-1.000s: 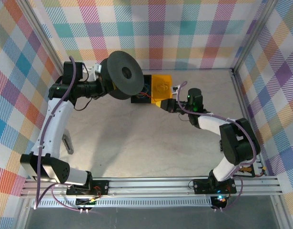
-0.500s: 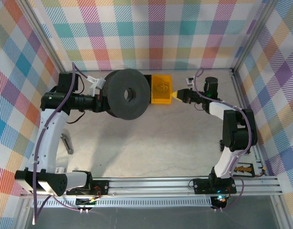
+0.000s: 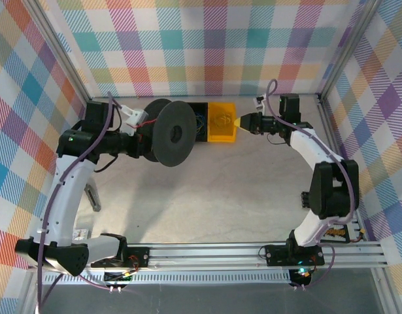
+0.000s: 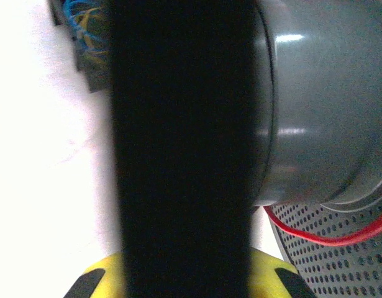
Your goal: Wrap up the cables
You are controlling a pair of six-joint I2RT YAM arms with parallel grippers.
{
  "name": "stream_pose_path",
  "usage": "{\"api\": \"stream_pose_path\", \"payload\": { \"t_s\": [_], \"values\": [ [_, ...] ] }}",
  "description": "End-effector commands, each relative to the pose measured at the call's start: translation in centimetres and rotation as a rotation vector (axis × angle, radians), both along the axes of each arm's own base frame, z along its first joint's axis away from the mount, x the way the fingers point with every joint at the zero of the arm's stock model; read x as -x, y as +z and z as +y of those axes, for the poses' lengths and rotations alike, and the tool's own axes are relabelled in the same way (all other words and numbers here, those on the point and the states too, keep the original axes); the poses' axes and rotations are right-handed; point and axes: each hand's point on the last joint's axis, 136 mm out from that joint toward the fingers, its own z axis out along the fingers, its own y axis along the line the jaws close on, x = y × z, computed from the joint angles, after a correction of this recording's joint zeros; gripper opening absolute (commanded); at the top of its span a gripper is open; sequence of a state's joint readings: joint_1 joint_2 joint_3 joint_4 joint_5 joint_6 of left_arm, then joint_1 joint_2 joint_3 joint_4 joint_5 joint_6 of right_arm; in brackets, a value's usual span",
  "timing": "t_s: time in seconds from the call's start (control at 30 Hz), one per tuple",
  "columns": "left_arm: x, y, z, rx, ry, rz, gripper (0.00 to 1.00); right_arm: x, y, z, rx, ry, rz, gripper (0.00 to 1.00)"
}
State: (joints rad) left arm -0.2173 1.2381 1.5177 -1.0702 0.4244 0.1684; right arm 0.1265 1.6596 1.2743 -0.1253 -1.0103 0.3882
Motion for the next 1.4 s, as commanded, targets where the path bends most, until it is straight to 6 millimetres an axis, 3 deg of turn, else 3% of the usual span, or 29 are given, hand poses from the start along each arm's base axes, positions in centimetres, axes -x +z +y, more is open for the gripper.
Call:
{"api": "stream_pose_path", "payload": {
  "t_s": [0.0, 0.03, 0.1, 0.27, 0.43, 0.67, 0.8, 0.97, 1.1, 1.17, 1.37],
  "values": [
    [-2.9, 0.1, 1.7, -0.179, 0.138, -0.064, 0.0, 2.2, 3.9, 0.3, 0.128, -0.001, -0.141, 0.63],
    [-3.3, -0.4, 1.8, -0.226, 0.153, -0.053, 0.0, 2.9, 5.1, 0.7, 0.147, 0.004, -0.163, 0.78],
    [-4.0, -1.4, 1.9, -0.319, 0.193, -0.039, 0.0, 4.1, 7.5, 1.7, 0.159, 0.016, -0.21, 0.97],
    [-5.4, -2.8, 0.3, -0.383, 0.217, 0.008, 0.0, 7.9, 12.1, 5.1, 0.266, 0.063, -0.469, 0.99],
    [-6.2, -3.6, -1.8, -0.424, 0.181, 0.059, 0.0, 10.4, 13.0, 8.4, 0.349, 0.155, -0.673, 0.99],
    [-6.6, -4.3, -4.6, -0.417, 0.12, 0.081, 0.0, 10.8, 13.4, 12.8, 0.438, 0.224, -0.724, 0.99],
    [-6.5, -4.5, -5.5, -0.416, 0.096, 0.09, 0.0, 10.0, 13.5, 13.9, 0.435, 0.222, -0.724, 1.0],
    [-6.5, -4.5, -6.2, -0.415, 0.079, 0.094, 0.0, 9.6, 13.2, 15.2, 0.426, 0.245, -0.718, 0.88],
    [-6.6, -4.6, -6.5, -0.413, 0.07, 0.096, 0.0, 9.2, 12.8, 15.9, 0.44, 0.248, -0.717, 0.69],
    [-6.6, -4.5, -6.6, -0.413, 0.07, 0.092, 0.0, 9.0, 12.4, 16.1, 0.454, 0.246, -0.712, 0.54],
    [-6.6, -4.4, -6.8, -0.419, 0.066, 0.084, 0.0, 8.4, 12.0, 16.3, 0.475, 0.232, -0.71, 0.43]
  ]
}}
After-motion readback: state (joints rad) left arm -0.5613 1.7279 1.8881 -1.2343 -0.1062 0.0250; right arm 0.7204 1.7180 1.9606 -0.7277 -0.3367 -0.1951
